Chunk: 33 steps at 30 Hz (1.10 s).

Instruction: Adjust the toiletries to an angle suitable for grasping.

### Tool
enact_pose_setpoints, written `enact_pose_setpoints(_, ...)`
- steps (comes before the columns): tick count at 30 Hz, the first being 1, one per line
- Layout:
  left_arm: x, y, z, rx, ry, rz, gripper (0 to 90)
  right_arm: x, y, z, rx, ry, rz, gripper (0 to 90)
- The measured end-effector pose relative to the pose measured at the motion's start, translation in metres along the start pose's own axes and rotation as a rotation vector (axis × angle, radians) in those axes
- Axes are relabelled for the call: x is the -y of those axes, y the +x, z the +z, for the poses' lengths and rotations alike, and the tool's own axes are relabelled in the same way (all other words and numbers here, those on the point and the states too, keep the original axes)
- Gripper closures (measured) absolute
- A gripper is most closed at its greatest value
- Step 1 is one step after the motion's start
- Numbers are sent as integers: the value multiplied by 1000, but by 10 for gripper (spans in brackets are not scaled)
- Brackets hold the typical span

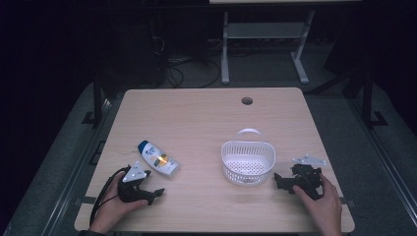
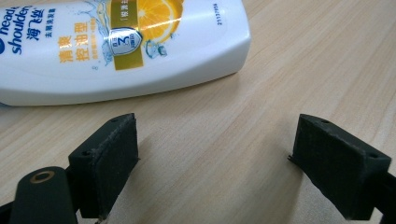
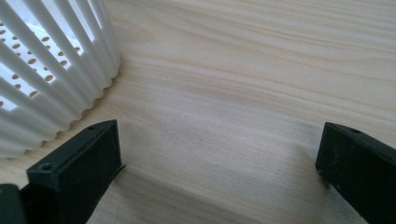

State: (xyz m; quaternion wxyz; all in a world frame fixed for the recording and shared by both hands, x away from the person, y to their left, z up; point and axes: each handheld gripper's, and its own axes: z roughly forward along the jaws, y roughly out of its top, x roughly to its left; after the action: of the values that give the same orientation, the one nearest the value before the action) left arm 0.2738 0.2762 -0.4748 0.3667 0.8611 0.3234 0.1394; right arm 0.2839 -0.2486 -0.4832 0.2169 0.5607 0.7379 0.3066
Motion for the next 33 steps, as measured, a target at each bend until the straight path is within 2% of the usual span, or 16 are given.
enact_pose_setpoints(5, 1, 1, -1, 2, -3, 2, 150, 0, 0, 0, 0, 0, 0, 0)
enact_pose_setpoints(8, 1, 1, -6, 14, 0, 5, 268, 0, 0, 0, 0, -1, 0, 0)
enact_pose_setpoints(13, -1, 1, -9, 18, 8, 4, 355, 0, 0, 0, 0, 0, 0, 0)
enact_pose_setpoints(16, -4, 1, -13, 24, 7, 2, 461, 0, 0, 0, 0, 0, 0, 0)
enact_pose_setpoints(19, -6, 2, -17, 24, -13, -20, 593, 0, 0, 0, 0, 0, 0, 0)
enact_pose_setpoints(20, -9, 4, -22, 23, -31, -41, 655, 0, 0, 0, 0, 0, -1, 0)
enact_pose_setpoints(26, -14, 15, -33, 21, -54, -89, 878, 0, 0, 0, 0, -1, 0, 0)
enact_pose_setpoints(33, -23, 22, -38, -1, -58, -106, 900, 0, 0, 0, 0, 0, 0, 0)
